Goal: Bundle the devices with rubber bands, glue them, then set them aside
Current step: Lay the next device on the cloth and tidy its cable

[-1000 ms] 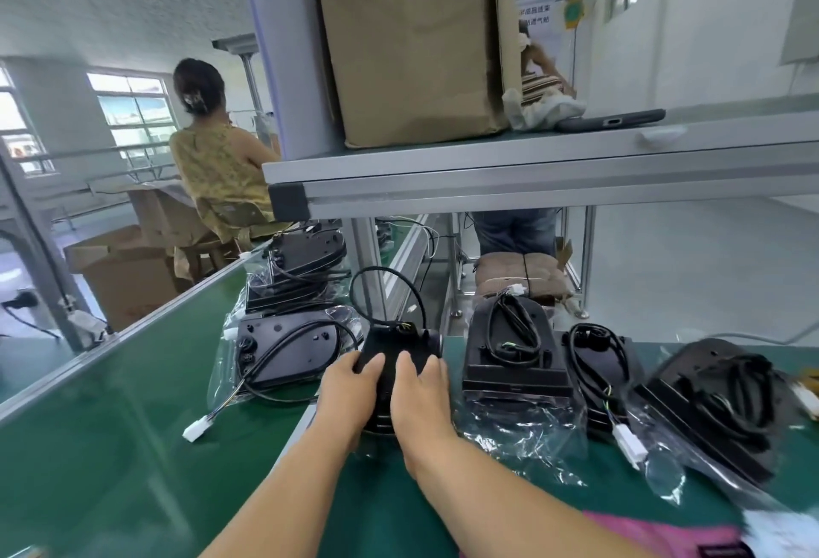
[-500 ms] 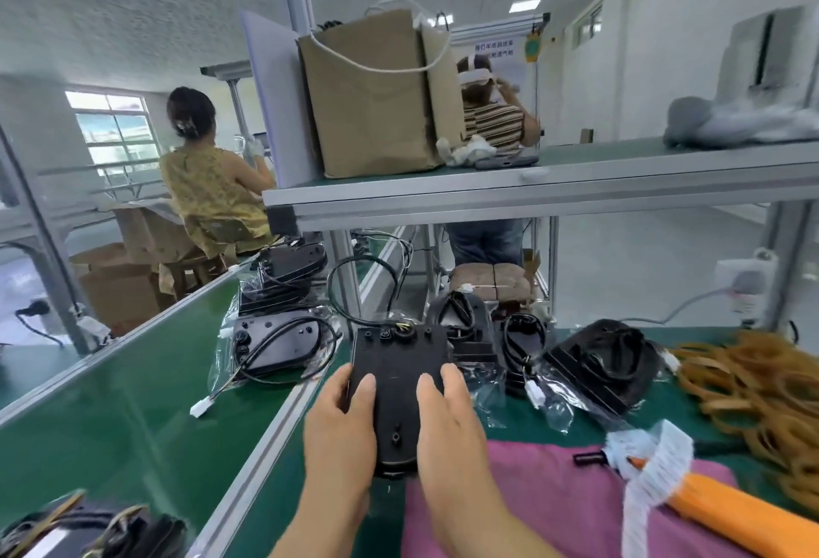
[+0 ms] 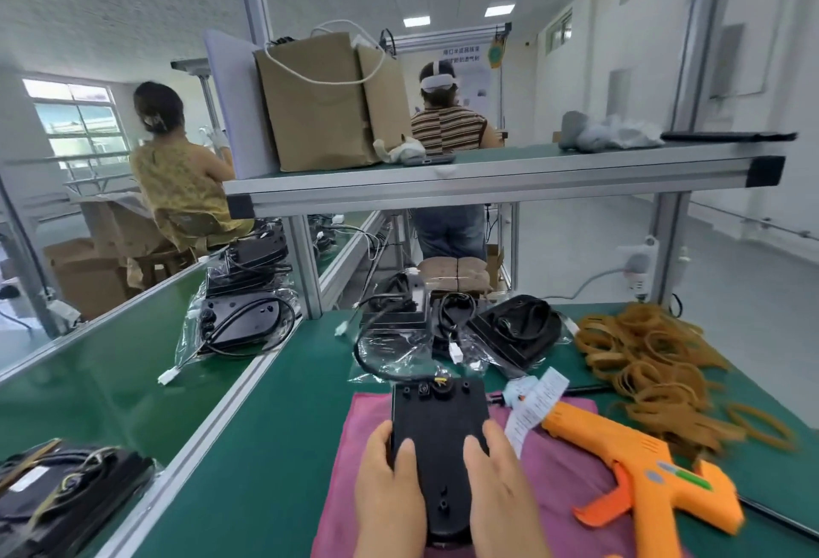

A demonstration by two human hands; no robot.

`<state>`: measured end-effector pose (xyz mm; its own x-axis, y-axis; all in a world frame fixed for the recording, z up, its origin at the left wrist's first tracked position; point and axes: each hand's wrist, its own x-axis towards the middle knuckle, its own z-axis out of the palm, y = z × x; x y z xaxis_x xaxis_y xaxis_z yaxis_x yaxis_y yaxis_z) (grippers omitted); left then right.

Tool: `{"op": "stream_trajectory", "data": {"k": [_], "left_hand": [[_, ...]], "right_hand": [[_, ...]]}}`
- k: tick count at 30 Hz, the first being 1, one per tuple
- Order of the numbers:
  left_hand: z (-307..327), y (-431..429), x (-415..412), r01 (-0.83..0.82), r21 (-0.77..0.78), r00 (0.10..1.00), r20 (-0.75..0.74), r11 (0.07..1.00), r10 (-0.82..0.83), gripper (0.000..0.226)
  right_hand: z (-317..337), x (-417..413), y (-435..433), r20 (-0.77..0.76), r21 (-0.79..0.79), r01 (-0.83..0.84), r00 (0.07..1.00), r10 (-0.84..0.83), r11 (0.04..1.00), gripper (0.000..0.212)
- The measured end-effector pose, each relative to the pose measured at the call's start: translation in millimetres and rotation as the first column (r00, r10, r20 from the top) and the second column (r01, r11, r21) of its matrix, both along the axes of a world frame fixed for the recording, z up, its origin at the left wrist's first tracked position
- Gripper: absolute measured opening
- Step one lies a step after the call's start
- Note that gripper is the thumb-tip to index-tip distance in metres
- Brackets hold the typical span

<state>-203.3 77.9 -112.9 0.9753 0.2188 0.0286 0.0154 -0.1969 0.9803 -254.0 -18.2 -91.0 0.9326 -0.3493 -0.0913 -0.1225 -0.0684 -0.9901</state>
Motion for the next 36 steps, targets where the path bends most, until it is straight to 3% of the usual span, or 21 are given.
{"op": "stream_trajectory", "data": {"k": [4, 8, 10, 12, 14, 16, 18, 20, 22, 27, 33, 36], "left_hand": [[-18, 2, -1, 0.090, 0.260, 0.993, -0.099, 0.961, -0.066, 0.028], [-13, 18, 7, 0.195, 0.368, 0.977, -0.149, 0.909, -0.149, 0.011], [-1, 32, 19, 0.116, 0.415, 0.992, -0.088, 0.903, -0.087, 0.022], [19, 42, 31, -0.053, 0.379, 0.998, 0.053, 0.924, 0.035, 0.022], [41, 41, 46, -0.116, 0.324, 0.986, 0.153, 0.939, 0.069, 0.016], [60, 30, 61, -0.036, 0.338, 0.989, 0.148, 0.940, -0.016, 0.019], [75, 16, 74, 0.129, 0.333, 0.987, 0.048, 0.934, -0.154, 0.023], [80, 8, 79, 0.286, 0.242, 0.958, -0.041, 0.927, -0.285, 0.026], [81, 6, 78, 0.318, 0.179, 0.948, -0.039, 0.931, -0.316, 0.028], [75, 6, 51, 0.200, -0.119, 0.980, 0.013, 0.973, -0.200, 0.018], [50, -2, 5, 0.139, -0.444, 0.986, -0.021, 0.885, -0.166, 0.016], [36, -2, -12, 0.119, -0.497, 0.987, -0.036, 0.860, -0.157, 0.021]], "right_hand": [[-27, -17, -10, -0.010, -0.084, -0.040, 0.999, 0.039, 0.996, 0.050], [-21, -8, -11, -0.125, -0.026, -0.044, 0.991, 0.040, 0.999, 0.057], [-19, 1, -15, -0.144, -0.045, -0.040, 0.989, 0.034, 0.998, 0.056], [-16, 9, -22, -0.088, -0.118, -0.047, 0.995, 0.037, 0.992, 0.051], [-11, 19, -27, -0.030, -0.202, -0.064, 0.998, 0.059, 0.977, 0.046], [-8, 29, -29, 0.002, -0.278, -0.089, 0.996, 0.093, 0.956, 0.042], [-10, 37, -28, 0.015, -0.381, -0.114, 0.992, 0.129, 0.918, 0.045], [-16, 43, -26, -0.008, -0.482, -0.145, 0.987, 0.161, 0.864, 0.053], [-24, 46, -24, -0.026, -0.506, -0.169, 0.983, 0.180, 0.846, 0.058], [-33, 47, -23, -0.001, -0.461, -0.139, 0.988, 0.156, 0.877, 0.056], [-38, 50, -25, 0.021, -0.472, -0.131, 0.987, 0.159, 0.872, 0.053], [-38, 51, -26, -0.004, -0.460, -0.129, 0.990, 0.143, 0.878, 0.056]]}}
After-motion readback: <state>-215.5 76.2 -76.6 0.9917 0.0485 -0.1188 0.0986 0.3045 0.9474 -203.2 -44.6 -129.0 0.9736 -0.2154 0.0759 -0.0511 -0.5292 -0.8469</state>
